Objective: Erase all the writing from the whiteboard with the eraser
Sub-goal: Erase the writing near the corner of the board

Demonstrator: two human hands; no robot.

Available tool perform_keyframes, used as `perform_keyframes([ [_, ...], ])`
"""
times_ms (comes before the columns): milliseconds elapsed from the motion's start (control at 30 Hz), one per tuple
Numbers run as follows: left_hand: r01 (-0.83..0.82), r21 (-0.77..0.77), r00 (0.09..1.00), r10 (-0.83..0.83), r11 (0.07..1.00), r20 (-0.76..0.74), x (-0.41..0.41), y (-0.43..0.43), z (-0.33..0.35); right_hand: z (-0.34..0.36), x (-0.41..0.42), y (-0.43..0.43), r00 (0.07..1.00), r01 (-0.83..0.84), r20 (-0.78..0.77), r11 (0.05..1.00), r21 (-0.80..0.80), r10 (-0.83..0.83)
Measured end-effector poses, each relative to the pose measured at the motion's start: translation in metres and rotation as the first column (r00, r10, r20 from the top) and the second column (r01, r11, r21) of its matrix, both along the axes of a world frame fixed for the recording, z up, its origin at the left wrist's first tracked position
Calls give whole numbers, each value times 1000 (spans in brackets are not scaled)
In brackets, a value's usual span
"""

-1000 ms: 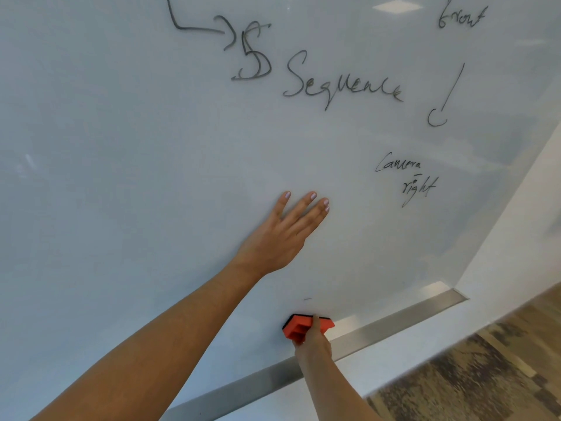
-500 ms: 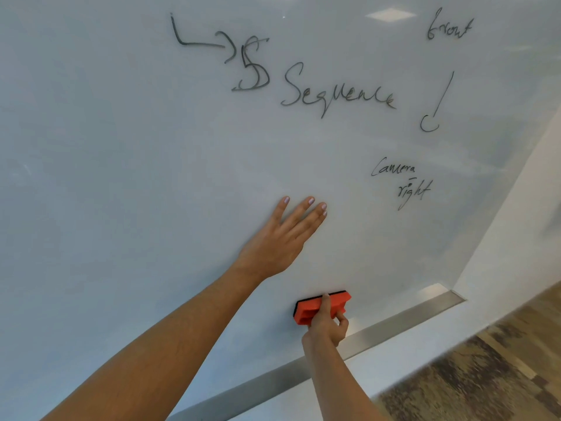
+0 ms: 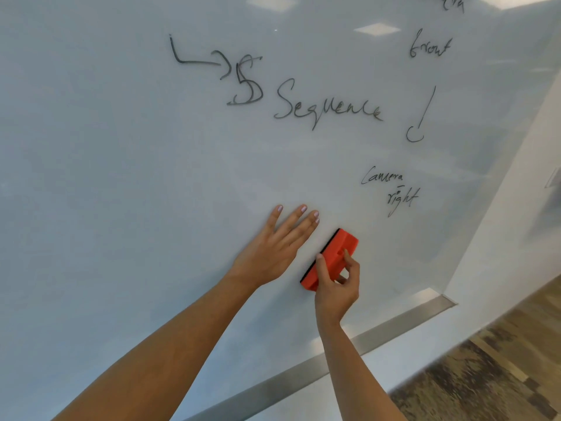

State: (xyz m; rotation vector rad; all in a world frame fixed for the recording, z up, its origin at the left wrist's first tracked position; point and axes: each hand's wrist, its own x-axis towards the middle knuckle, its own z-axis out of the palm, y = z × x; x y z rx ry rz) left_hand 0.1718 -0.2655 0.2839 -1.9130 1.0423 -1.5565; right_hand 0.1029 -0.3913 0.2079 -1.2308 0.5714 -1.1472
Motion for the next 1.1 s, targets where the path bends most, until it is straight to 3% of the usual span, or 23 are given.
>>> perform_keyframes([
  [167,9,-9,1000,-9,1000,-7,0,1,-1,-6,4,-18,998,60,-26,997,-46,-62],
  [333,18,-17,1000,-18,1000,4,0,-1,-1,48,14,-42,992,123,41,992,1,-123],
  [533,53,-26,998,-54,998,-33,0,0,-1,77,12,-33,997,49,79,946,-321,-25],
  [667,64,-31,997,-65,997,-50,0,1,0,67,11,-45,994,86,86,976,-198,-70],
  [800,90,-50,992,-94,995,-80,1,0,0,112,20,-67,986,138,99,989,-57,-132],
  [1000,130,-68,985,-136,989,-103,-2,-7,7,92,10,-55,995,8,97,947,-322,24],
  [1100,139,-113,985,-150,984,-90,-2,-12,29,79,7,-67,995,20,99,955,-295,10],
])
